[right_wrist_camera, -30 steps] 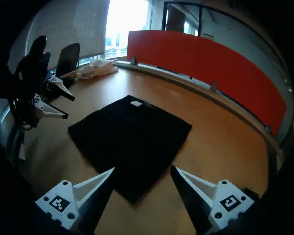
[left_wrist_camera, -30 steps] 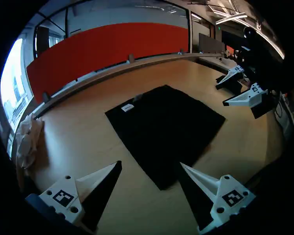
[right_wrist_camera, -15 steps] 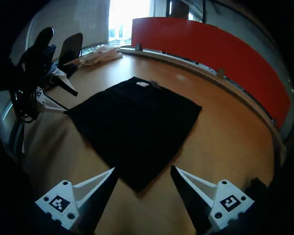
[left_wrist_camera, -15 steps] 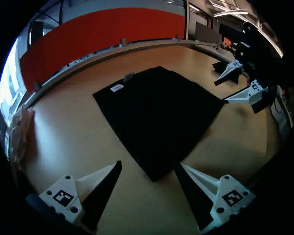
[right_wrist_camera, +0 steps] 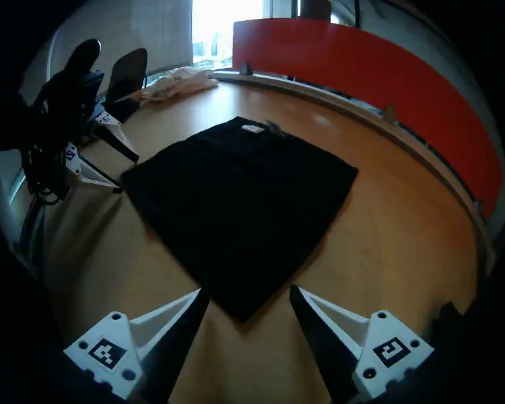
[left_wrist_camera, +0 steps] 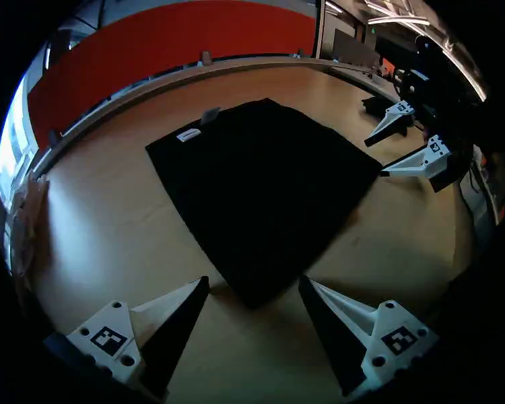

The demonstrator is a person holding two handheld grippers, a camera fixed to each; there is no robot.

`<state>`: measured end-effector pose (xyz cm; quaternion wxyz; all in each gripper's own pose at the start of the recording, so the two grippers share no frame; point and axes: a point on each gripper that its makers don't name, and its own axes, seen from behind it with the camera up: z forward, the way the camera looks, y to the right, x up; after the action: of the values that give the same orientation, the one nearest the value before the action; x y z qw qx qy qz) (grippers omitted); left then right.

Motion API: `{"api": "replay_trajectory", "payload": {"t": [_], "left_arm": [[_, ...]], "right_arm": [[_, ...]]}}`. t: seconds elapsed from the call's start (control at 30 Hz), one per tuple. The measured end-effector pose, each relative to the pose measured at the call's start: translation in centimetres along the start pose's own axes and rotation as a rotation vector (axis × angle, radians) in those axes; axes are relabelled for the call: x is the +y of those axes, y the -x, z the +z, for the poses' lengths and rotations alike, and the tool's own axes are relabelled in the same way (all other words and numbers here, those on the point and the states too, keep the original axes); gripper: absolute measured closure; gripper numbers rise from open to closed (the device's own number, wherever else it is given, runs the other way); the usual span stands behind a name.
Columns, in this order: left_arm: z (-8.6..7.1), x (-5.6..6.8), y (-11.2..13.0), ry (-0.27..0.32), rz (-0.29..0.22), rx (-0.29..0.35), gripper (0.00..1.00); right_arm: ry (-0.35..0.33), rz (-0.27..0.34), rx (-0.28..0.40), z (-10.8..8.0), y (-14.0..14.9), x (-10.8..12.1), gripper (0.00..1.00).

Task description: Fold towel

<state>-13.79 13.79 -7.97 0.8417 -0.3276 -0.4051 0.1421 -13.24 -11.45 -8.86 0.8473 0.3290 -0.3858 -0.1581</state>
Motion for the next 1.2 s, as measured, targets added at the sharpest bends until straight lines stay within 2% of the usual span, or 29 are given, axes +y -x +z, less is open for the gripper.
{"api": "replay_trajectory", "payload": {"t": [0.3, 0.5, 0.63, 0.83, 0.9, 0.97, 1.03, 1.2], "left_arm": [[0.1, 0.0, 0.1, -0.001, 0.019, -0.006, 0.01], [0.2, 0.0, 0.1, -0.010, 0.027, -0.011, 0.05], [0.2, -0.2, 0.1, -0.023, 0.008, -0.014, 0.15], [0.1, -0.3, 0.0, -0.028, 0.002, -0.016, 0.26], [0.1, -0.2, 0.0, -0.029, 0.002, -0.018, 0.35], [0.1, -0.2, 0.0, -0.035, -0.005, -0.021, 0.54], [0.1, -0.3, -0.1, -0.040, -0.016, -0.024, 0.67], [0.0, -0.2, -0.2, -0.041, -0.041, -0.030, 0.83]], "right_arm": [[-0.021, -0.007, -0.018, 0.5, 0.8, 0.0, 0.21], [-0.034, -0.006, -0.020, 0.8, 0.9, -0.2, 0.30], [-0.037, -0.010, -0.020, 0.8, 1.0, -0.3, 0.35], [-0.041, -0.013, -0.020, 0.7, 1.0, -0.6, 0.53], [-0.042, -0.014, -0.020, 0.7, 1.0, -0.7, 0.61], [-0.042, -0.014, -0.020, 0.6, 0.9, -0.8, 0.66], [-0.042, -0.013, -0.019, 0.6, 0.9, -0.9, 0.72], [-0.042, -0.004, -0.020, 0.6, 0.9, -1.2, 0.82]]}}
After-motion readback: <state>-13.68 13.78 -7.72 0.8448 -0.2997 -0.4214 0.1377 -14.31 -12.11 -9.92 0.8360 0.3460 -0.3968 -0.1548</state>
